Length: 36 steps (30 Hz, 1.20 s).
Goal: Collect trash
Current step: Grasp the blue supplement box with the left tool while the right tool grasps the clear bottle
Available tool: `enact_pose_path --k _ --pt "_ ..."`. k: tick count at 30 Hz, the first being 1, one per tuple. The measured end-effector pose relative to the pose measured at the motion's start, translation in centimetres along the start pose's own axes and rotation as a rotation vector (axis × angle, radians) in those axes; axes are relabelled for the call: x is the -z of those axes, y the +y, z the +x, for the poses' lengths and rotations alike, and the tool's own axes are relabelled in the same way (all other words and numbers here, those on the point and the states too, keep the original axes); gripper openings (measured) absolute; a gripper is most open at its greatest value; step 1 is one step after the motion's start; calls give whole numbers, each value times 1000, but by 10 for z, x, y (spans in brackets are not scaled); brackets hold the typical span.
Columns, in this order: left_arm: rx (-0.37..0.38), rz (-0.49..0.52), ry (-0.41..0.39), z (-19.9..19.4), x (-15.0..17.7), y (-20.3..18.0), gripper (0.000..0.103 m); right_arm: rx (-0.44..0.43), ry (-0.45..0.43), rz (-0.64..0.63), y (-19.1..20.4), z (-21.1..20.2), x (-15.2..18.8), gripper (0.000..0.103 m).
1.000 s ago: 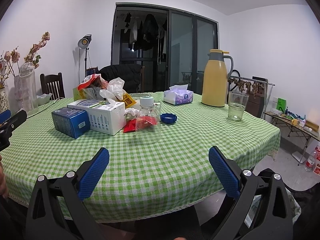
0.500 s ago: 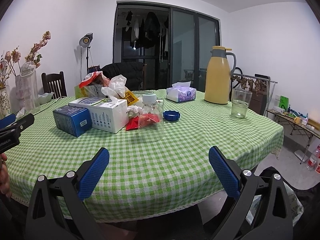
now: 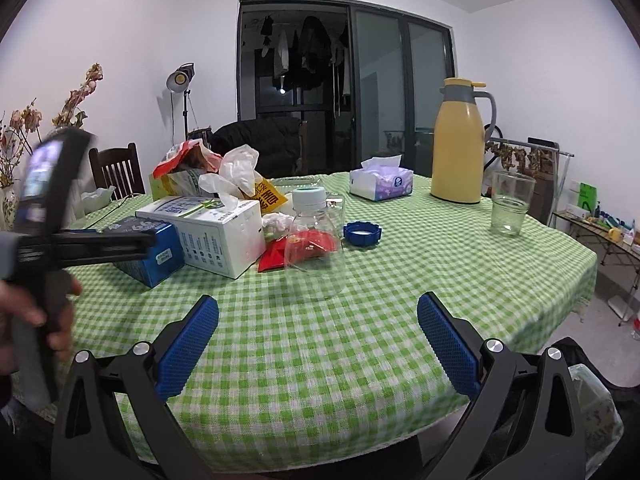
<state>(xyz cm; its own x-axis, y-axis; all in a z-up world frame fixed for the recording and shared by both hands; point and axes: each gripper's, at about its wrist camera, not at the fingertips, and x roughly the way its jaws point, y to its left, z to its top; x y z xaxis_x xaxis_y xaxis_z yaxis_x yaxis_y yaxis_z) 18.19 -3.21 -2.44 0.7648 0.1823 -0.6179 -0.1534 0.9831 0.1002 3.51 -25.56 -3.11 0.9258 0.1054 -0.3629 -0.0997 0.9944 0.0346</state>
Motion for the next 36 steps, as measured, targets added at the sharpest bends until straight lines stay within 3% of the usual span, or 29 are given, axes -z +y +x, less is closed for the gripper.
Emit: enact_pose_path --k 3,5,8,10,12,13,16,21,30,31,33,35,36 --pt "5 -73 57 10 3 28 97 6 -7 -10 -4 -3 3 96" --pt "-51 -89 64 8 10 57 97 13 1 1 -9 -3 6 96" --pt "-223 -144 57 2 19 112 96 7 21 48 -17 1 10 96" --pt "-257 -233 64 -1 24 146 96 0 25 65 -19 3 11 96" --pt "-182 -328 62 -9 27 165 96 -17 28 71 -17 6 11 96" --pt "-104 -335 59 -13 27 164 96 -28 31 72 -16 7 10 96" --pt "24 -250 54 -12 14 137 96 -79 61 76 -11 13 3 96" --pt "-38 -92 79 19 6 109 96 -96 36 59 -12 15 -3 96" --pt "28 -150 148 46 3 145 96 -143 103 -14 -23 52 -34 96" --pt "40 -160 142 45 3 147 94 -155 107 -9 -22 59 -39 96" --pt "47 -160 122 41 4 149 63 -174 116 5 -20 75 -50 96" --pt "50 -149 112 34 5 149 62 -180 138 10 -18 93 -58 89" --pt "51 -145 103 31 5 150 62 -180 156 16 -18 102 -59 71"
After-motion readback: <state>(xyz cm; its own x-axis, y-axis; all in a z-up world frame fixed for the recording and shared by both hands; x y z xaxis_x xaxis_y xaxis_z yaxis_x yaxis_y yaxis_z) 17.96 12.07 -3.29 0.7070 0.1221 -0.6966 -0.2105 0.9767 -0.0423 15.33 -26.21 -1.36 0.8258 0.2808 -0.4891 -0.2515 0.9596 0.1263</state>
